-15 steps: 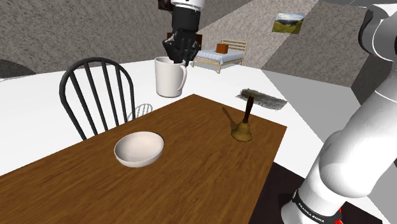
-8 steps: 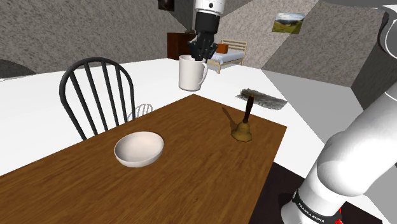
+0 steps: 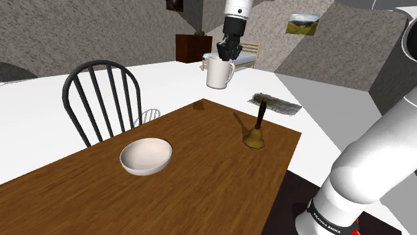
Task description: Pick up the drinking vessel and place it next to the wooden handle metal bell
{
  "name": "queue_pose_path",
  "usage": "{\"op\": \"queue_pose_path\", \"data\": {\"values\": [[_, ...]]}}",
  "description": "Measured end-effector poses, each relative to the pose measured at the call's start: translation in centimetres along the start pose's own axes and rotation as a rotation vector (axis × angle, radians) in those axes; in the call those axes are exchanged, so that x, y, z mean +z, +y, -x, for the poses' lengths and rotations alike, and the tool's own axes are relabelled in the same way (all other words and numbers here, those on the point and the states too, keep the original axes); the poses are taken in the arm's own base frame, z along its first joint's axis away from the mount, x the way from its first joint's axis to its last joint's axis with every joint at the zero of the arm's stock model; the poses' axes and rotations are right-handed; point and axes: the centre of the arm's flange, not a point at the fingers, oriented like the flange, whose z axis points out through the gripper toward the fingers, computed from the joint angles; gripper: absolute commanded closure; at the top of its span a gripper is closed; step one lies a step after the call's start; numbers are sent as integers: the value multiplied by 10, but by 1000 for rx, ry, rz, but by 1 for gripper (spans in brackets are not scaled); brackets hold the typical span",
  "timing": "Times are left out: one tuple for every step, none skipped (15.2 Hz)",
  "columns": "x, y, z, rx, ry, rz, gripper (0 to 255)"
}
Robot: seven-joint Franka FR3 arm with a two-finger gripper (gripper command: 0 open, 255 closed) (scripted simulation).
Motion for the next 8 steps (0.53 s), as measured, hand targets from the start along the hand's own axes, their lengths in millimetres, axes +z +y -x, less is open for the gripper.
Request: {"op": "queue_pose_path", "data": {"values": [[-3,10,1,0,0,0,255],[-6,23,2,0,0,0,255],[-7,37,1,0,0,0,255],[-8,52,-2,0,1,0,255],[-7,65,-3,0,0,0,255],[-5,78,-1,0,0,-1,255],[-3,90,-3,-1,0,-1,255],[-6,104,-6,0,0,-1,255]]}}
